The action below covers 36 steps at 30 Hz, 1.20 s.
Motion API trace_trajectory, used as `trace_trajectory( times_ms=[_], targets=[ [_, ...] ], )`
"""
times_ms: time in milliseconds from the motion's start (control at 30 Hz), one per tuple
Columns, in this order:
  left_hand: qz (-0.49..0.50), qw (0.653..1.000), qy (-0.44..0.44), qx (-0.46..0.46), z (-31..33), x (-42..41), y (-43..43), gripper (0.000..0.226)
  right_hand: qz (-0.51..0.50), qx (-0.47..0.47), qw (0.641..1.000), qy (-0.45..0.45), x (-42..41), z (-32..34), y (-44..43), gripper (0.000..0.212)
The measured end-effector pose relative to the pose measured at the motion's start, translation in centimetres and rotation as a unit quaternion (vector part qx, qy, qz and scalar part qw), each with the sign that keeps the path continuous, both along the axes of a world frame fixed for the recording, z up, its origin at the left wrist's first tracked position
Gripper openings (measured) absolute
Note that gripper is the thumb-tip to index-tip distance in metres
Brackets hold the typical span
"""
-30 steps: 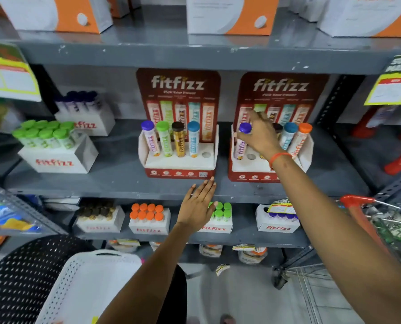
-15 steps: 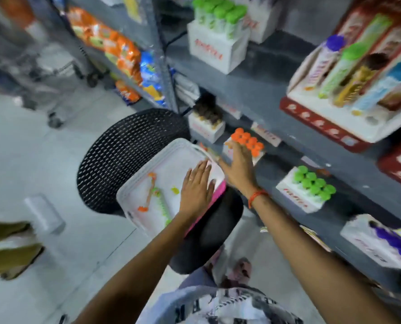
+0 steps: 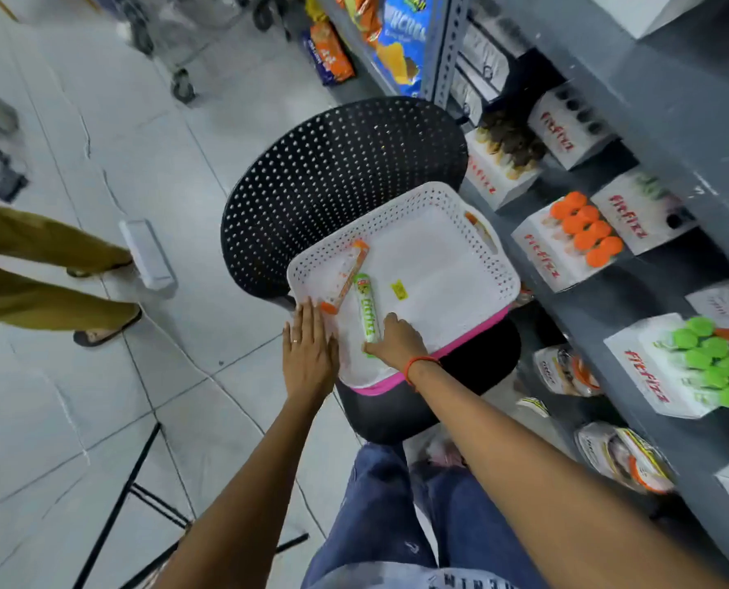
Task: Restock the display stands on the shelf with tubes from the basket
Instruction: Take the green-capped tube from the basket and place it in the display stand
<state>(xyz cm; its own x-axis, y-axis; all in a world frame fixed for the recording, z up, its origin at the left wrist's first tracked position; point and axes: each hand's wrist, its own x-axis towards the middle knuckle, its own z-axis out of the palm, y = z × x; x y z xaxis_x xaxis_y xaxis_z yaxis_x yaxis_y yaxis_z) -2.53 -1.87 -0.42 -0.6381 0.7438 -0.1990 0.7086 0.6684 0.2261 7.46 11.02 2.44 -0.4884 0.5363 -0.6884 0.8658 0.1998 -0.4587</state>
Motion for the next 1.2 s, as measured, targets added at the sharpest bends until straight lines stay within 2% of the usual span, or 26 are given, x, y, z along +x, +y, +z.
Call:
trace_trajectory(
  times_ms=[100, 233, 367, 533, 633, 733, 900, 1033, 1200],
  targets=[
    [0.003, 1.0, 0.002, 0.005, -0.5, 0.1, 0.1, 0.057, 0.006, 0.02, 1.0, -0.015, -0.7, -1.1, -1.3, 0.063],
    [0.004, 1.0, 0.003, 0.013, -0.7, 0.2, 0.0, 0.057, -0.005, 0.054, 0.998, -0.014, -0.9, -1.4, -2.0, 0.055],
    [0.003, 1.0, 0.011, 0.022, -0.6, 0.2, 0.0, 0.057, -0.059, 0.075, 0.994, 0.051, 0.0, -0.3, -1.6, 0.04],
    [-0.021, 0.999, 0.005, 0.037, 0.7, 1.3, 1.4, 0.058, -0.092, 0.141, 0.981, 0.096, 2.9, 3.7, 1.0, 0.033],
    [-0.058, 0.996, 0.004, 0.064, 2.0, 2.5, 4.0, 0.059, -0.127, 0.143, 0.976, 0.102, 6.6, 6.6, 3.7, 0.028],
    [-0.121, 0.988, 0.006, 0.099, 3.8, 4.5, 7.5, 0.057, -0.172, 0.158, 0.967, 0.106, 11.5, 9.9, 6.1, 0.038],
    [-0.25, 0.952, -0.014, 0.176, 7.4, 10.5, 14.8, 0.057, -0.24, 0.26, 0.933, 0.066, 21.1, 15.1, 8.4, 0.024],
    [-0.37, 0.902, -0.022, 0.222, 10.8, 17.4, 20.2, 0.063, -0.316, 0.35, 0.881, 0.041, 29.1, 19.0, 8.6, 0.016],
    [-0.49, 0.828, -0.028, 0.271, 14.6, 26.2, 25.3, 0.058, -0.415, 0.42, 0.806, 0.038, 37.8, 25.8, 8.0, 0.018]
  ],
)
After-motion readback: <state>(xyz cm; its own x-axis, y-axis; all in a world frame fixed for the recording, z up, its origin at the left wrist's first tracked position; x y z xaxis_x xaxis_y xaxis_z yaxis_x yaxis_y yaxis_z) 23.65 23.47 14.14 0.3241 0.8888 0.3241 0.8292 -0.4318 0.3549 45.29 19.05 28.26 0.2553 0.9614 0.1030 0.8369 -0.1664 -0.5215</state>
